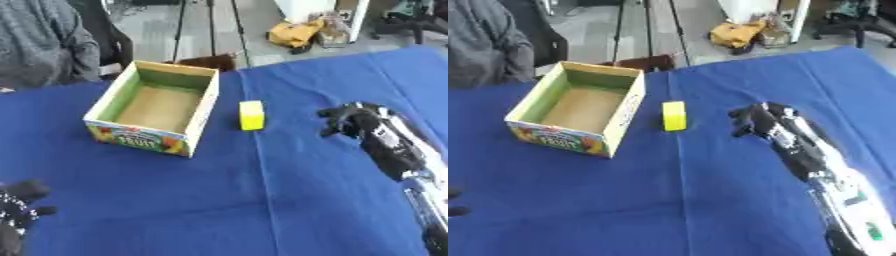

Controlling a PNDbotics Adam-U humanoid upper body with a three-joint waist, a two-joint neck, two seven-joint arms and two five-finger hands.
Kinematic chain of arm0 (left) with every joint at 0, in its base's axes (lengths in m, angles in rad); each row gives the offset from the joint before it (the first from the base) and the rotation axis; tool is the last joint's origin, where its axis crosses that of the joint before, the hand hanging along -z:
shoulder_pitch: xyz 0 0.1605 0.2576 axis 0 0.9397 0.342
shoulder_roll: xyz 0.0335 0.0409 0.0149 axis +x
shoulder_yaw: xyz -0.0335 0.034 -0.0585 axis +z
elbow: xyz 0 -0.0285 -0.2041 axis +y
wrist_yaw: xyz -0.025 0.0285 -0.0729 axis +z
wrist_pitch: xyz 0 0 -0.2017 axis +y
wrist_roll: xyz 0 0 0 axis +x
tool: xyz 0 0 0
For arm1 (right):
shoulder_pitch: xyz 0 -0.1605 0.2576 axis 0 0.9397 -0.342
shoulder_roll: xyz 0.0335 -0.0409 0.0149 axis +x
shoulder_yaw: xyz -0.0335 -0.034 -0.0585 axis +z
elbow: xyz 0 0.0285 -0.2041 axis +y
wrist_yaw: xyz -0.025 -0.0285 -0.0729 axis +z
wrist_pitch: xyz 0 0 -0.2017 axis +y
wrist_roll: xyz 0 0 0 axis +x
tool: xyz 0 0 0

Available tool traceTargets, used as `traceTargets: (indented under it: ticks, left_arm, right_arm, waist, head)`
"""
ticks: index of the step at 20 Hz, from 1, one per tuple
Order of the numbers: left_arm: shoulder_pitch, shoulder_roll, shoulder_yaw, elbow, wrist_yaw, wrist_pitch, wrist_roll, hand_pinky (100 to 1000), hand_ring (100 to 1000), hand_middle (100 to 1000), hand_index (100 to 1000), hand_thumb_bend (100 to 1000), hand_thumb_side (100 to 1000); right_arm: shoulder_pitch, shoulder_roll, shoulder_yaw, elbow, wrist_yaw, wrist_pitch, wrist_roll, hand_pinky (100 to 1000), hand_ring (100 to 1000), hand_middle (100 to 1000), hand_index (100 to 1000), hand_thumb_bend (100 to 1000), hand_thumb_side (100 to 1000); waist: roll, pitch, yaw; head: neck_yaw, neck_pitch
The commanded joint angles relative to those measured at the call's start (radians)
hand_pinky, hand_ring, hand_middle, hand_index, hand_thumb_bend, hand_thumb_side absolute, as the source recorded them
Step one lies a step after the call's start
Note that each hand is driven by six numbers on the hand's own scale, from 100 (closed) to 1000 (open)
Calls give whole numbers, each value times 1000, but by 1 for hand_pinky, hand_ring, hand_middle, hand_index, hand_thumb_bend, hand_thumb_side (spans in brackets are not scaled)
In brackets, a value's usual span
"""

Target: Pick up objects on the table and place them in the box.

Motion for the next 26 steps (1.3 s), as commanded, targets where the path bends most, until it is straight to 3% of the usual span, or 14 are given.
traceTargets:
  ticks: [1,7,11,19,26]
  left_arm:
    - [-9,27,-7,-17,1,-4,-13,551,710,558,678,114,1000]
    - [-5,31,-18,-11,-3,-19,-45,554,714,562,680,113,1000]
    - [-6,35,-26,-9,-7,-28,-68,555,717,564,682,113,1000]
    - [-17,42,-48,-8,-12,-33,-109,556,722,567,684,112,1000]
    - [-29,46,-66,-11,-13,-33,-141,557,724,569,686,111,1000]
  right_arm:
    - [-58,-136,12,4,-26,-47,19,657,842,569,612,503,600]
    - [-240,-294,83,140,-7,-130,124,675,866,609,657,626,535]
    - [-385,-340,163,296,60,-203,239,691,889,642,687,639,528]
    - [-653,-257,230,737,268,-313,396,726,938,701,721,635,491]
    - [-781,-191,228,1008,514,-438,378,789,1000,769,769,622,503]
  waist:
    - [-5,-17,7]
    - [-6,-21,24]
    - [-12,-19,38]
    - [-20,-14,90]
    - [-20,-2,147]
  head:
    - [-6,-4]
    - [-27,-1]
    - [-43,-2]
    - [-89,-11]
    - [-148,-28]
